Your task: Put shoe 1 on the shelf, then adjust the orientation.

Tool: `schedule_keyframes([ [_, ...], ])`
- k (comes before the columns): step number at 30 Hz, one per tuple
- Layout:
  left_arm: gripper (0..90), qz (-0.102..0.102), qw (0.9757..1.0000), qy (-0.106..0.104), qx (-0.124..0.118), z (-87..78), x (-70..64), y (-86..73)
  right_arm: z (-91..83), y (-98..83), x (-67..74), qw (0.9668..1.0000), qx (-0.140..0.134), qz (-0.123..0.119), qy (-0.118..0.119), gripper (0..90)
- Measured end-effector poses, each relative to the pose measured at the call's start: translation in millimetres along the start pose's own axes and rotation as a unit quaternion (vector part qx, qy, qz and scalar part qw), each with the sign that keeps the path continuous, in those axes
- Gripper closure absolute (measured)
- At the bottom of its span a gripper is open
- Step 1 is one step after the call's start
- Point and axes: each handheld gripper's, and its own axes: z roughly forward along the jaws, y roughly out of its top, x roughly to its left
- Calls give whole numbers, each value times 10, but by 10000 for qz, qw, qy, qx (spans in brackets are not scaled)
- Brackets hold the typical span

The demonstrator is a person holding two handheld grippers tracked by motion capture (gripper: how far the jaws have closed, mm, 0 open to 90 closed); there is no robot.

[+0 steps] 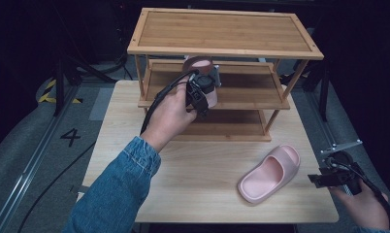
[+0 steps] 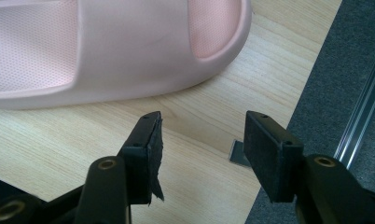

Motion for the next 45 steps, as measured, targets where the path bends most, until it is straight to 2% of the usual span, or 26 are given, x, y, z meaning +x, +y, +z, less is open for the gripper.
schedule_keyframes([
  [4,675,23,9998,-150,-119,-67,-85,-67,5,8,4,10000,-4,-12,-5,479],
  [5,648,114,9997,-149,-177,-79,-94,-81,6,11,11,10000,10,-15,1,479],
  [6,635,62,9997,-159,-146,-106,-122,-111,8,13,16,10000,16,-17,-3,479],
  [7,621,130,9996,-168,-204,-128,-138,-137,8,17,23,10000,13,-16,4,478],
  [12,545,85,9992,-202,-344,-233,-219,-311,1,65,65,9999,1,-101,14,477],
  [16,532,139,9988,-214,-411,-302,-267,-491,7,127,134,9998,-10,-210,53,474],
  [19,533,139,9989,-234,-370,-321,-269,-640,12,183,189,9995,-14,-312,57,471],
  [26,516,-162,9984,-299,-462,-185,-187,-1031,12,299,312,9985,-53,-517,148,471],
  [29,515,-268,9981,-228,-497,-91,-182,-1183,16,336,345,9981,-52,-588,194,470],
  [32,514,-392,9966,-340,-645,-16,-163,-1333,16,366,376,9978,-57,-629,214,474],
  [33,514,-392,9966,-340,-645,-16,-163,-1333,16,366,376,9978,-57,-629,214,474],
  [35,513,-522,9955,-313,-726,35,-159,-1434,30,397,402,9974,-48,-674,240,475],
  [38,510,-646,9932,-432,-865,146,-147,-1583,58,426,433,9971,-32,-692,307,475],
  [39,511,-637,9934,-410,-860,170,-142,-1609,73,435,441,9969,-14,-713,323,477],
  [40,511,-723,9930,-384,-852,200,-143,-1646,79,439,446,9969,2,-716,337,479],
  [41,510,-696,9929,-356,-892,234,-128,-1676,86,442,456,9969,9,-715,331,482],
  [42,511,-785,9926,-282,-881,265,-120,-1716,89,445,459,9968,5,-729,341,484],
  [43,511,-757,9921,-250,-969,294,-98,-1744,93,449,465,9967,-3,-733,339,487],
  [45,528,-852,9894,-369,-1119,355,-55,-1806,97,456,474,9965,-12,-756,358,501],
])
